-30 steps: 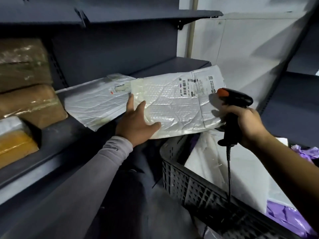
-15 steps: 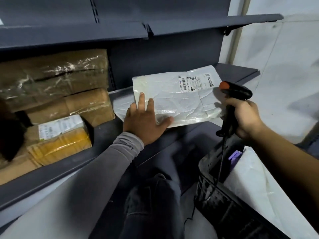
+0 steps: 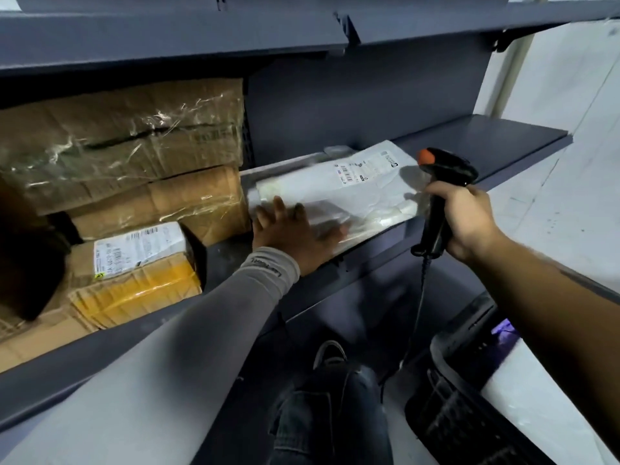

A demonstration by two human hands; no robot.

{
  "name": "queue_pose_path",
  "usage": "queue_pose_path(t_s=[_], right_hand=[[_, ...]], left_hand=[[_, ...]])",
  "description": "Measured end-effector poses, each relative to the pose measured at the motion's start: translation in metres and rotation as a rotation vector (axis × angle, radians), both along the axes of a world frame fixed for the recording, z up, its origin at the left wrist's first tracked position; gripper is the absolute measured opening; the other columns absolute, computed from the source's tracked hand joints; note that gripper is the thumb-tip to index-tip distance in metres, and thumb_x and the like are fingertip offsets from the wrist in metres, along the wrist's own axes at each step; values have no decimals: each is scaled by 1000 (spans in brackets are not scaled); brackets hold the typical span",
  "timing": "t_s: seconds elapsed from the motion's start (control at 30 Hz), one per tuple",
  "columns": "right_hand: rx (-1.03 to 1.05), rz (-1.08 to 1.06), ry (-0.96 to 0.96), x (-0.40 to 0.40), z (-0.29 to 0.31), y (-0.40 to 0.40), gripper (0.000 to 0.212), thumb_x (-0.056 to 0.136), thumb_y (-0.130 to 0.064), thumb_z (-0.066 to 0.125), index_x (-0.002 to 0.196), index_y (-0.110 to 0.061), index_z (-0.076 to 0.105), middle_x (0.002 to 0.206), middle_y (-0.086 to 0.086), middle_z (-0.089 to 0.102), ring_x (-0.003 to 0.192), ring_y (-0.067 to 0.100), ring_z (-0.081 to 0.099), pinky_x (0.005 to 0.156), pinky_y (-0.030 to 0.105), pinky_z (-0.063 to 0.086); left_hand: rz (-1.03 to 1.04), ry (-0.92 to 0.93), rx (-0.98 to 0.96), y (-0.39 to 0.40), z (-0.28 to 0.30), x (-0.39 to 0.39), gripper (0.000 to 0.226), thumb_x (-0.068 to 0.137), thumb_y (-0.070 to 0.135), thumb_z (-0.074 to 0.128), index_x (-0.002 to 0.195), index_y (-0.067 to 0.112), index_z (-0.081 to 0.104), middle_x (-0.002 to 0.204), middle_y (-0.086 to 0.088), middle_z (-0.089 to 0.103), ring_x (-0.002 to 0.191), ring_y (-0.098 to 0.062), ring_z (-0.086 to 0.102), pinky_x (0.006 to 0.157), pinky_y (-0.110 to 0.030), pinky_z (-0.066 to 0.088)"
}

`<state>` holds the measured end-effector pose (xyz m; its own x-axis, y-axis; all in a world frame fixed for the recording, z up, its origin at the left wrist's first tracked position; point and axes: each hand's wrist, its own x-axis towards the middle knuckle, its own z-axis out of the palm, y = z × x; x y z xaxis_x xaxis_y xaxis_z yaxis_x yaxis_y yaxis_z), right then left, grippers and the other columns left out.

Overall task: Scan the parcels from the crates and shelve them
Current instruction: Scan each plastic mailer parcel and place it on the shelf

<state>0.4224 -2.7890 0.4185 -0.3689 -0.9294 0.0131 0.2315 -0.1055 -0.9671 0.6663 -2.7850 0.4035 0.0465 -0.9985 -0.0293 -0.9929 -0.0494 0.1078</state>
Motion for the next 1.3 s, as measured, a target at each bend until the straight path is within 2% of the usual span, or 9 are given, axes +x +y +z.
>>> queue_pose_path(t_s=[0.13, 0.33, 0.47, 0.6, 0.83, 0.93, 1.1, 1.17, 1.3], right_hand=[[28, 72, 25, 9, -3, -16, 18, 91, 1, 64, 109, 1, 65, 64, -2, 61, 69, 10, 74, 57, 24, 51], [35, 77, 59, 19, -5, -32, 25, 90, -3, 65, 114, 2, 65, 68, 3, 58, 61, 13, 66, 55, 26, 48], [51, 122, 162, 24, -3, -41, 20, 86, -7, 68, 105, -2, 71, 80, 11, 65, 75, 27, 58, 68, 38, 46], [86, 167, 279, 26, 2, -51, 5, 89, -8, 68, 91, -11, 71, 64, 0, 60, 58, 20, 56, 58, 29, 45], [161, 247, 320, 28, 7, -62, 5, 91, -6, 64, 89, -8, 68, 60, 5, 53, 56, 23, 51, 55, 34, 43], [137, 218, 300, 23, 7, -53, 10, 87, -5, 66, 95, -3, 72, 73, 12, 60, 67, 28, 58, 62, 37, 47], [119, 136, 290, 13, 15, -18, 17, 82, -10, 68, 99, -11, 67, 75, 4, 59, 65, 17, 59, 59, 28, 46], [101, 101, 290, 6, 20, -1, 22, 79, -13, 69, 102, -11, 68, 83, 4, 64, 76, 20, 62, 65, 30, 47], [91, 65, 286, -4, 30, 35, 11, 90, -5, 64, 90, -16, 64, 60, -11, 54, 61, 9, 47, 57, 23, 38]], left_hand=[[15, -60, 10, -11, -2, 1, 116, 82, 96, 11, 167, 18, 5, 173, -14, -8, 158, -44, -10, 127, -57, -3], [-122, -106, -97, -19, -6, -13, 68, 103, 66, 20, 165, 38, 10, 174, -10, 2, 159, -35, 5, 124, -63, 0], [-108, -26, 6, -25, -10, -20, 73, 100, 71, 23, 165, 40, 10, 174, -9, 2, 160, -33, 3, 126, -58, 0], [-85, -33, -19, -35, -5, -19, 61, 98, 64, 24, 151, 37, 34, 163, -10, 29, 152, -34, 24, 119, -58, 17], [-29, -57, -16, -43, -5, -17, 59, 94, 65, 24, 142, 34, 40, 158, -7, 33, 148, -35, 26, 116, -60, 21], [-10, -33, -27, -42, -6, -18, 61, 96, 65, 22, 147, 36, 37, 165, -9, 27, 152, -37, 21, 118, -61, 18], [-69, 25, -73, -14, 7, -43, 73, 101, 69, 17, 165, 39, 2, 175, -6, -3, 160, -33, -4, 124, -63, -5], [-161, 48, -134, 7, 14, -64, 72, 102, 68, 17, 166, 37, 6, 175, -6, -1, 160, -32, -3, 125, -60, -5], [-278, 48, -173, 40, 13, -95, 71, 102, 67, 22, 165, 34, 16, 175, -5, 3, 160, -30, 1, 125, -59, -5]])
